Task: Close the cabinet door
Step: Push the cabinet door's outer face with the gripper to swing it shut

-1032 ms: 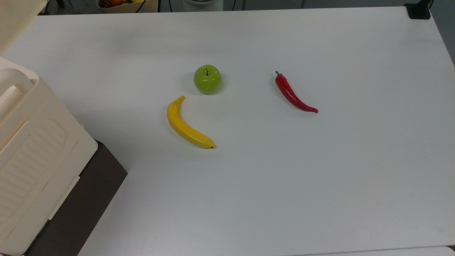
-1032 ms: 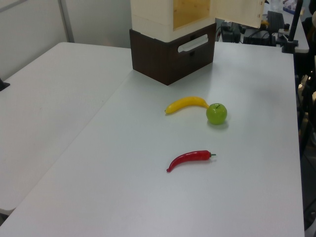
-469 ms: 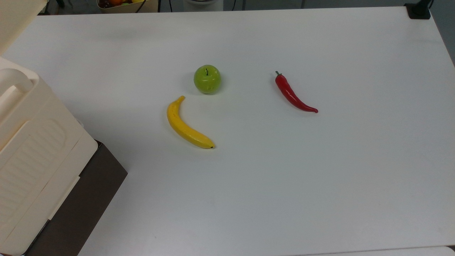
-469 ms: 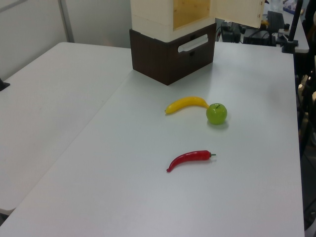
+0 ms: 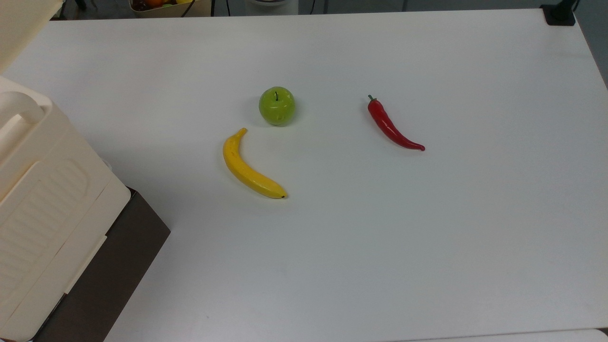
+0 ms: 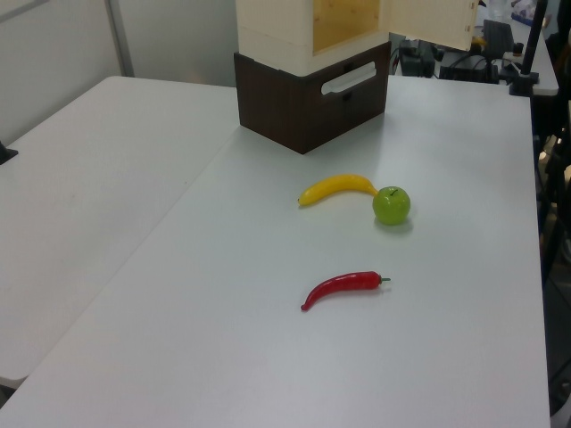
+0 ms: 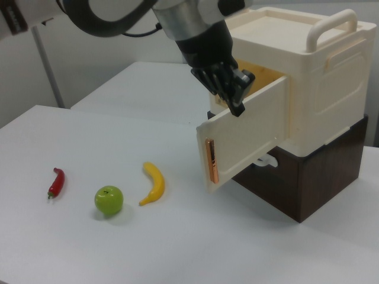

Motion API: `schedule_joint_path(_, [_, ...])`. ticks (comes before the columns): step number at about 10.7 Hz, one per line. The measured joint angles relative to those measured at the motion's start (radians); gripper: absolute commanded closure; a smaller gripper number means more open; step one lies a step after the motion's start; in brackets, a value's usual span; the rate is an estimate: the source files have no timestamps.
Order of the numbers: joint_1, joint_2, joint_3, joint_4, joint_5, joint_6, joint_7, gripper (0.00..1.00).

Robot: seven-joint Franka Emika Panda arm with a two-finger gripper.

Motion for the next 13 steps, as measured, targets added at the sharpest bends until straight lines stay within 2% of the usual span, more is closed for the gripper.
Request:
schedule_joint_path(3, [0.005,0.039,0.004,-0.003,0.007,0.0,0.0,1.0])
schedule_joint_path(7, [0.016,0.063,0.013,-0.003,0.14,0.0,0.0,1.0])
schedule_joint_path(11, [0.068,0.09,0.024,-0.004,0.207,0.025,0.006,1.0])
schedule_joint_path(13, [0.083,0.107,0.081,-0.006,0.209,0.09,0.058,1.0])
